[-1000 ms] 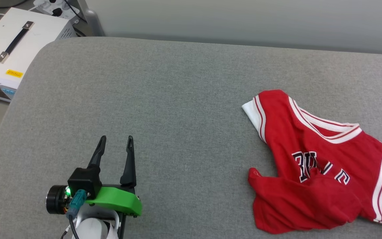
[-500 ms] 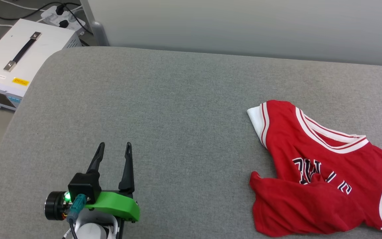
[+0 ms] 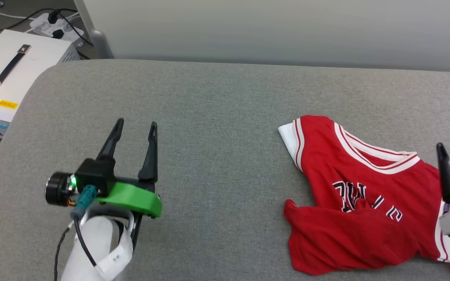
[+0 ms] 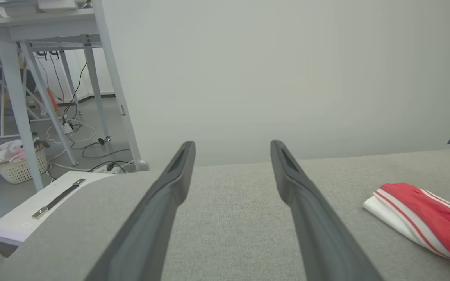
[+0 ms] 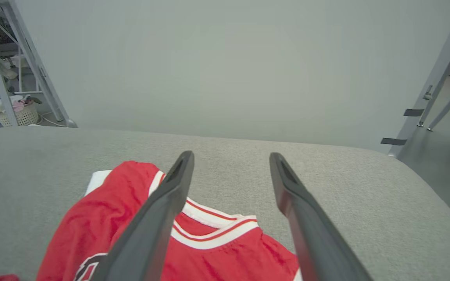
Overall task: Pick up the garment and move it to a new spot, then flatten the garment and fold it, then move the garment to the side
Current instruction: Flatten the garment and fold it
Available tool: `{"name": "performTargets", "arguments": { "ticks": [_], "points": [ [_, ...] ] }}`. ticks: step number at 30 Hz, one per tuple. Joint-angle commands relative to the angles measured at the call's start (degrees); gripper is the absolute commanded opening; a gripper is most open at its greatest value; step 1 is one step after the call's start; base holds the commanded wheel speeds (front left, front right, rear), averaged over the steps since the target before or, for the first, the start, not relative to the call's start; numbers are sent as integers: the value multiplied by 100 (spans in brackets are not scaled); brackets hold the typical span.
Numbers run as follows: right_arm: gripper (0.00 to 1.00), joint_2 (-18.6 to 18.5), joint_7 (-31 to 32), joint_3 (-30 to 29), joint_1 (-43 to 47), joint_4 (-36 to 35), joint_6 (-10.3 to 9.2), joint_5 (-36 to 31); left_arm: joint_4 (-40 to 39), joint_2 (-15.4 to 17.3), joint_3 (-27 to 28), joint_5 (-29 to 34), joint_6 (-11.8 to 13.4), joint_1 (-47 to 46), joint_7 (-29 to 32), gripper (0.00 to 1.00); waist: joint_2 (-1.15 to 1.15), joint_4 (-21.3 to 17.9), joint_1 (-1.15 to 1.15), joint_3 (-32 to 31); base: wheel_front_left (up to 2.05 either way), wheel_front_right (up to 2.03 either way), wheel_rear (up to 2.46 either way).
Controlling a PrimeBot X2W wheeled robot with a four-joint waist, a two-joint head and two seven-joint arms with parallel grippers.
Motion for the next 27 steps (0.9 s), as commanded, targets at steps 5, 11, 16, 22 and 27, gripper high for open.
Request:
{"name": "performTargets", "arguments": {
  "ticks": [5,11,16,22,27],
  "points": [
    [100,742,-37,-36,378,-915,-4,-726,500,356,-529,-226,-64,-1165,-26,100,0,-231,0,268,0,0,0],
    [100,1108,20,241,479,-1358,-4,-1085,1145,828,-1696,-1043,-68,-2636,377,100,0,-517,0,536,0,0,0],
    [100,1194,29,406,423,-1399,-4,-1180,1554,1095,-2862,-2002,-69,-3761,1358,100,0,-743,0,764,0,0,0],
    [100,1269,-13,634,95,-1318,-4,-1257,1998,1244,-4942,-3759,-70,-5202,3819,100,0,-1081,0,1230,0,0,0],
    [100,1330,-34,811,-210,-1261,-4,-1317,2210,1221,-5784,-4457,-70,-5751,4745,100,0,-1282,0,1598,0,0,0]
  ]
}}
